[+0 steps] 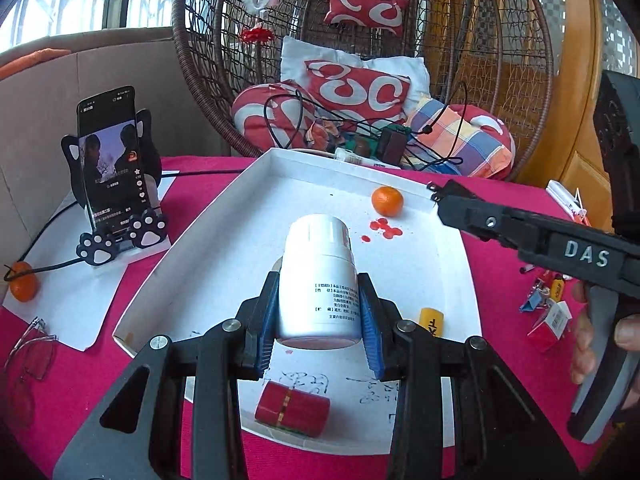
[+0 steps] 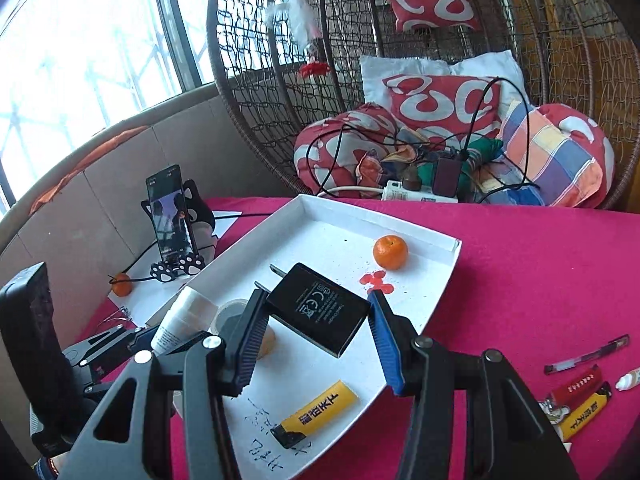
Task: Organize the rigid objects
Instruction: 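Open the left gripper releasing the pill bottle while the right releases the charger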
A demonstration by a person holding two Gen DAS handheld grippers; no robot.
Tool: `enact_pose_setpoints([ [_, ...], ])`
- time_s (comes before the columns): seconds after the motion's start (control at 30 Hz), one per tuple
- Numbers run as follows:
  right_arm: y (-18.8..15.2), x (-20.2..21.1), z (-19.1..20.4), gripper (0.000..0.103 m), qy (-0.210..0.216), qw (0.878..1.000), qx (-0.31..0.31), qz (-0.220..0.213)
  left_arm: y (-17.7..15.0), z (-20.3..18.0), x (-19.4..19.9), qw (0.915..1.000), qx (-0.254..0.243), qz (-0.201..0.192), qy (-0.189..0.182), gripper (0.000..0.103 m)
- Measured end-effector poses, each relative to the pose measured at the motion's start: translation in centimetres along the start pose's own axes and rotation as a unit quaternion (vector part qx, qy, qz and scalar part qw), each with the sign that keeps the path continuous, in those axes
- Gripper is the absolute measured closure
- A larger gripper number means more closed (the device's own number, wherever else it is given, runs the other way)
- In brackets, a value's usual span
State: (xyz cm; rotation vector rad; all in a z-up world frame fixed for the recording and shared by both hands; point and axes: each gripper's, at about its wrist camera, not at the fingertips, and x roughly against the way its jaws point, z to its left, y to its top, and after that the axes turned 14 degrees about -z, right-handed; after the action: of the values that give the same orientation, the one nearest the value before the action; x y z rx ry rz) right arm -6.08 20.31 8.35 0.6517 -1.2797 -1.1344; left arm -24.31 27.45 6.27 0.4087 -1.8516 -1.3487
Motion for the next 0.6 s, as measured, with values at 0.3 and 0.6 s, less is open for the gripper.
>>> enact_pose_setpoints([
  [0.3,-2.3,-3.9,-0.6,0.041,-0.023,0.999,-0.014,0.036,-0.4,1.6,-0.5,0.9993,0.035,-0.001,0.016,0.009],
  [0.6,-1.2,1.6,-1.6,0.0,-0.029,0.997,-0.052,-0.045,-0.9,1.4,2.7,0.9964,0.073,-0.041,0.015,0.0],
])
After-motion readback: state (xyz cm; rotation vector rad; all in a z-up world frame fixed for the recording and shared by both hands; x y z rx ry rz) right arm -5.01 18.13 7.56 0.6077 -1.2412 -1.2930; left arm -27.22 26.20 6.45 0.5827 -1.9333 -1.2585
